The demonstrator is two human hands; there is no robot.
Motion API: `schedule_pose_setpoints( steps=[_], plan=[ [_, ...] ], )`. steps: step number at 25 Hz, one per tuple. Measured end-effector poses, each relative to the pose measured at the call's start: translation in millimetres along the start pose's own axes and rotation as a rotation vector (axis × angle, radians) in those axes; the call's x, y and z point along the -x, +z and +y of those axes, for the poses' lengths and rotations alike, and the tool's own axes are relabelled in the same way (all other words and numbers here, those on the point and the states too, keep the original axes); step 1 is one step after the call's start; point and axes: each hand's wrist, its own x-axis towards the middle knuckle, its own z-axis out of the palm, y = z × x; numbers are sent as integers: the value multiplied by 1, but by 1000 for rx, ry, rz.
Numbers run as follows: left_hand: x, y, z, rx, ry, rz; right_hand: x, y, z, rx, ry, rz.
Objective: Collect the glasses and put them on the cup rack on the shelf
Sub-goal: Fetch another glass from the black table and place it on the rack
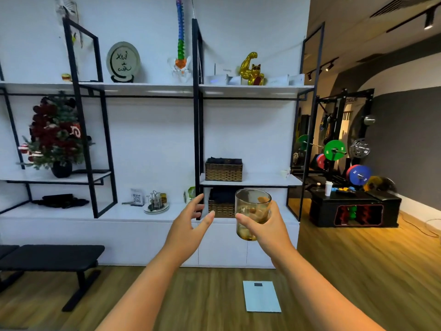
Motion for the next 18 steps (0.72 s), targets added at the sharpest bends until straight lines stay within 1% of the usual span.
schedule_pose_setpoints(
  steps=[6, 11, 18],
  plan=[
    [-158, -1, -74, 16, 18, -24, -147, 62, 45, -28, 0, 14],
    [-260, 1, -121, 1, 35, -30, -248, 86, 74, -54, -3, 27],
    [-378, 56, -185, 19, 31, -23, -381, 107, 143, -75, -37, -38]
  ],
)
